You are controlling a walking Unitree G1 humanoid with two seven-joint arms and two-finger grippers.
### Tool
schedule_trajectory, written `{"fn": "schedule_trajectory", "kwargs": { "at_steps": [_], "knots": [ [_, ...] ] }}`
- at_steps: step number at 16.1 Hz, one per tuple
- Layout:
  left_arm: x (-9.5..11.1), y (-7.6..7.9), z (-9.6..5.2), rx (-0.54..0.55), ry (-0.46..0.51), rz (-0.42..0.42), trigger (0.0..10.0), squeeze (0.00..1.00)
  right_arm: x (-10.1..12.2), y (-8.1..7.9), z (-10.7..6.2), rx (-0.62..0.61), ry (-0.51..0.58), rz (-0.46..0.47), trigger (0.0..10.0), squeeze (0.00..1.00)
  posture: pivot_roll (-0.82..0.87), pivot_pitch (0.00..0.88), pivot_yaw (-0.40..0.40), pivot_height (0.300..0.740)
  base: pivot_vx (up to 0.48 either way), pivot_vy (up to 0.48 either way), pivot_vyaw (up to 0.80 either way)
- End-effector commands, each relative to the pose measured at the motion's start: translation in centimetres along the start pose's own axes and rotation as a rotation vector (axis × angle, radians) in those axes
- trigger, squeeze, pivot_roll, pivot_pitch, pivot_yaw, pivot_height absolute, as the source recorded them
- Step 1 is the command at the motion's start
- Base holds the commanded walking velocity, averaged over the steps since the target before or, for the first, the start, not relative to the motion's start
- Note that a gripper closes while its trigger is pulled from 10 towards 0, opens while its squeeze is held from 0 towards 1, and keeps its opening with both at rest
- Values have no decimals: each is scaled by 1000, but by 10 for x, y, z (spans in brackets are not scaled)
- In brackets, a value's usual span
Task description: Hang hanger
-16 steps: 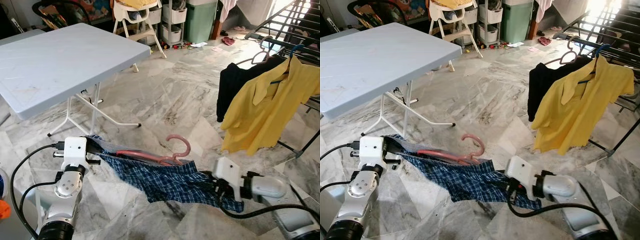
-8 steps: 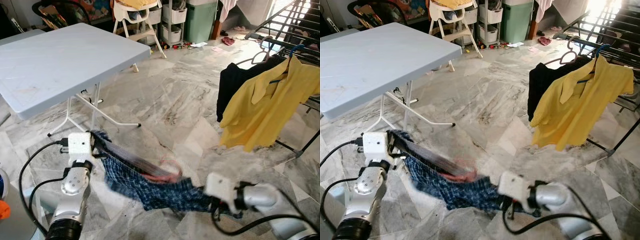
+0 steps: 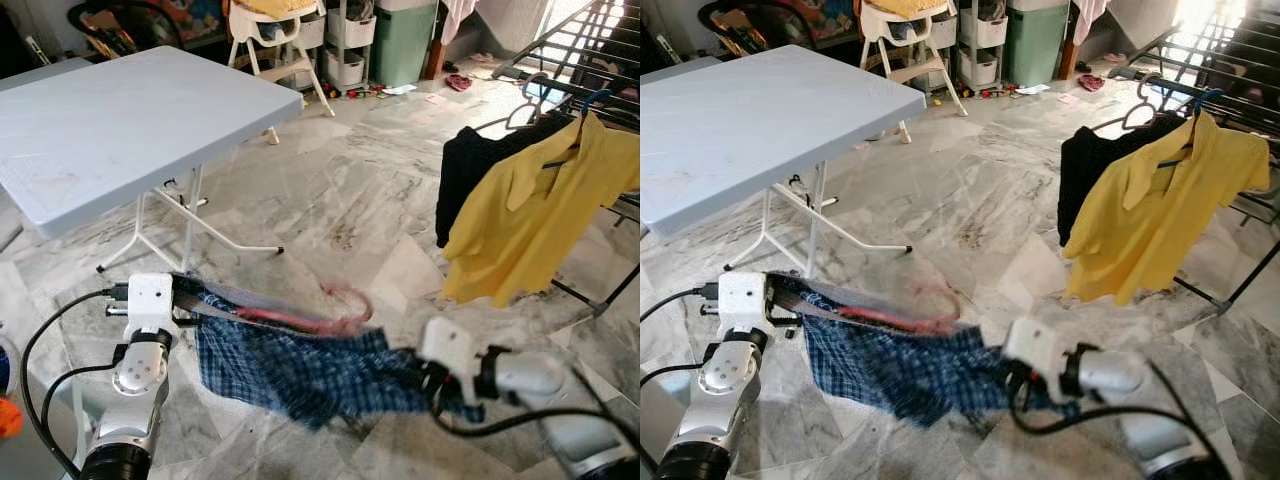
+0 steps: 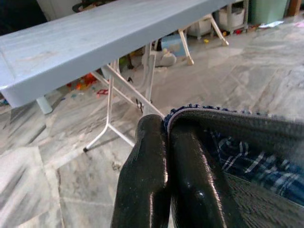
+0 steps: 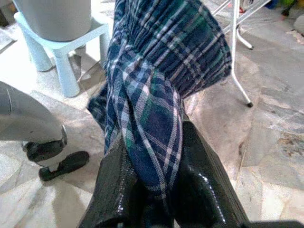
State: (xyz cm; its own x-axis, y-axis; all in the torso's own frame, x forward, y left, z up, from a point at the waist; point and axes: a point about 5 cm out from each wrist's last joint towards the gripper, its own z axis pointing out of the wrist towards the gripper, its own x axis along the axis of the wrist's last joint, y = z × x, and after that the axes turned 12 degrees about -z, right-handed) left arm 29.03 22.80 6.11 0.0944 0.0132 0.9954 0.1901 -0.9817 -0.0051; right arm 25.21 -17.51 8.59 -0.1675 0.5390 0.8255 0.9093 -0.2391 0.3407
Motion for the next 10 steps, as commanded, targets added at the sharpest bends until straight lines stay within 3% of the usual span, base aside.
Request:
{"fn": "schedule_trajectory", "kwargs": {
  "at_steps": [1,7,10],
  "knots": [
    [3,-21,1,86,-4,27,0,0,1,11,-14,-31,-15,-17,10000,0,-51,0,48,740,0,0,0],
    [-9,-18,0,83,-73,25,0,0,17,24,-15,-90,96,37,10000,0,-50,0,46,740,0,0,0],
    [-25,1,-6,-3,-153,-6,0,0,38,29,-7,-132,234,104,10000,0,-49,0,51,740,0,0,0]
  ]
}}
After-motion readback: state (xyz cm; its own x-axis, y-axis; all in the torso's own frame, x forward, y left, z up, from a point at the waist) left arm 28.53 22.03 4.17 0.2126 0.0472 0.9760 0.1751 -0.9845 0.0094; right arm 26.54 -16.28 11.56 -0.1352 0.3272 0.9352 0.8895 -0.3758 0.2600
